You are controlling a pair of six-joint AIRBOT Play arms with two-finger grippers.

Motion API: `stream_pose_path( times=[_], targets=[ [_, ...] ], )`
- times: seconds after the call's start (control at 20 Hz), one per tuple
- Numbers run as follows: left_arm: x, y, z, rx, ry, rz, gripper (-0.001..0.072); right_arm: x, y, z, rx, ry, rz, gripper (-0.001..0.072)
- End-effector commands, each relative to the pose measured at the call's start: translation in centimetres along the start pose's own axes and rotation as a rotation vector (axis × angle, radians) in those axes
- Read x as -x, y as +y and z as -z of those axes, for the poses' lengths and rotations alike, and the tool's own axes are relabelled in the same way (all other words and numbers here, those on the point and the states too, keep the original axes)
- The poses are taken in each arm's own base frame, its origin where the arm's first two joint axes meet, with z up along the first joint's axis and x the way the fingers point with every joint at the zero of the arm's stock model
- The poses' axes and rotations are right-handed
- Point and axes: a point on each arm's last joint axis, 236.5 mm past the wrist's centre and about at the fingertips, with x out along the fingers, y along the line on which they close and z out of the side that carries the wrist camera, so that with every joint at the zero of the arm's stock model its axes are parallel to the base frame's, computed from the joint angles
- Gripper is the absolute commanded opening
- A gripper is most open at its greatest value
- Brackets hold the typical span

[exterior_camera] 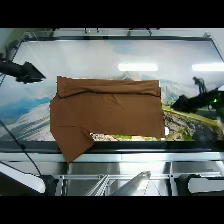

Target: Fold the shirts.

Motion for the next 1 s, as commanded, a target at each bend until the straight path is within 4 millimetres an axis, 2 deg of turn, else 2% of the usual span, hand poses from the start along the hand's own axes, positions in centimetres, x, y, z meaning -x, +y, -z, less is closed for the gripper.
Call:
stream_pose_path(
  times=[0.0,0.1,0.15,0.2,0.25,0.4,0.5,0.6,0.65,0.85,0.9,0.95],
  targets=[
    [3.4,-1.2,5.2,0.134,0.032,0.016,0.0344,-3.3,-1.3,6.7,-0.064,0.129,0.025,0.0399],
    [3.5,-1.6,9.7,0.228,0.06,0.042,0.0344,-5.5,-1.6,8.9,-0.078,0.152,0.034,0.041],
    [3.2,-1.7,11.7,0.274,0.07,0.054,0.0344,-6.3,-1.0,9.6,-0.062,0.159,0.017,0.0402],
    [2.9,-1.7,13.9,0.325,0.076,0.065,0.0344,-6.8,0.1,9.9,-0.034,0.166,-0.019,0.033],
    [2.4,-1.4,16.2,0.376,0.089,0.064,0.0344,-7.2,1.2,10.0,-0.019,0.172,-0.043,0.0317],
    [1.0,0.2,24.7,0.51,0.221,-0.037,0.0344,-8.2,3.4,10.2,0.013,0.189,-0.072,0.0313],
    [0.3,1.5,29.6,0.574,0.3,-0.139,0.0344,-8.5,4.2,10.3,0.056,0.188,-0.093,0.0134],
    [-1.3,1.5,31.3,0.584,0.278,-0.164,0.0344,-8.5,4.4,10.2,0.052,0.184,-0.099,0.0107],
    [-2.1,1.4,31.8,0.574,0.27,-0.177,0.0345,-8.5,4.4,10.2,0.052,0.184,-0.099,0.0028],
    [-5.9,1.5,33.2,0.504,0.266,-0.225,0.0346,-8.5,4.6,10.0,0.045,0.175,-0.106,0.002],
    [-6.7,1.8,33.0,0.481,0.253,-0.241,0.0395,-8.5,4.6,9.9,0.045,0.174,-0.107,0.002],
    [-7.3,2.1,32.5,0.458,0.229,-0.255,0.0642,-8.5,4.6,9.9,0.044,0.174,-0.108,0.002]
  ],
)
